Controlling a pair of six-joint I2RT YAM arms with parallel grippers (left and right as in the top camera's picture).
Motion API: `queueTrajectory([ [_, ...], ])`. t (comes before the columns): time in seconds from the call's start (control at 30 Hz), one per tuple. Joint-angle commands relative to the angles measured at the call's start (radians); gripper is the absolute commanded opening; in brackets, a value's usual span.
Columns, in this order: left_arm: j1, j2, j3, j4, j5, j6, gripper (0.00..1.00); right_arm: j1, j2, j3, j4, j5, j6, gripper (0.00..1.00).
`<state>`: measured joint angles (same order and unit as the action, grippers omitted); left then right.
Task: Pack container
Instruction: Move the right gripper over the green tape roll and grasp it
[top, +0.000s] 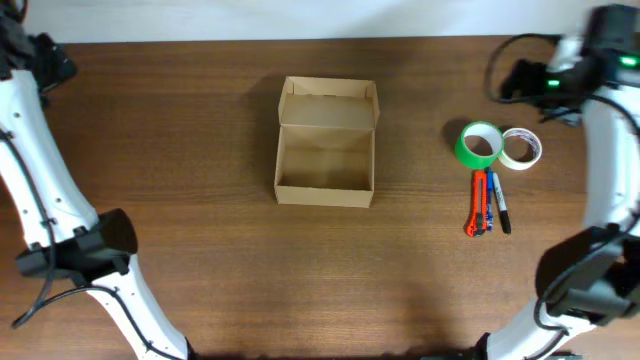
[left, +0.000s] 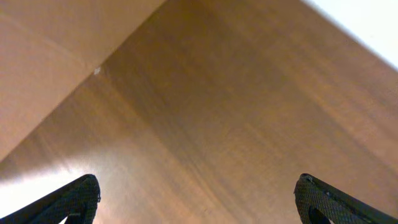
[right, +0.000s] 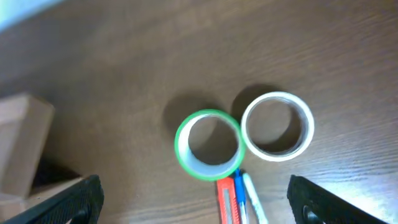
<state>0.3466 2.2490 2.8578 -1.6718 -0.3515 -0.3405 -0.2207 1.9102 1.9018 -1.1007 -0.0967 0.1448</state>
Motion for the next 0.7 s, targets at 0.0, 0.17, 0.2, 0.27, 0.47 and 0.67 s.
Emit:
queueTrajectory([
  [0.0, 0.029, -0.027, -0.059, 0.002, 0.039, -0.014, 1.00, 0.036, 0.069, 0.014, -0.018, 0.171, 0.030, 0.93],
  [0.17, 0.040, -0.027, -0.107, 0.002, 0.039, -0.014, 1.00, 0.032, 0.171, 0.014, -0.054, 0.199, 0.064, 0.86],
  [0.2, 0.040, -0.027, -0.110, 0.002, 0.039, -0.014, 1.00, 0.027, 0.190, 0.014, -0.057, 0.199, 0.071, 0.85],
  [0.27, 0.040, -0.027, -0.110, 0.002, 0.039, -0.014, 1.00, 0.014, 0.232, 0.014, -0.061, 0.198, 0.079, 0.80],
  [0.47, 0.040, -0.027, -0.110, 0.002, 0.039, -0.014, 1.00, 0.010, 0.283, 0.014, -0.064, 0.199, 0.094, 0.76],
  [0.67, 0.040, -0.027, -0.110, 0.002, 0.039, -0.014, 1.00, 0.011, 0.324, 0.014, -0.071, 0.187, 0.108, 0.51],
])
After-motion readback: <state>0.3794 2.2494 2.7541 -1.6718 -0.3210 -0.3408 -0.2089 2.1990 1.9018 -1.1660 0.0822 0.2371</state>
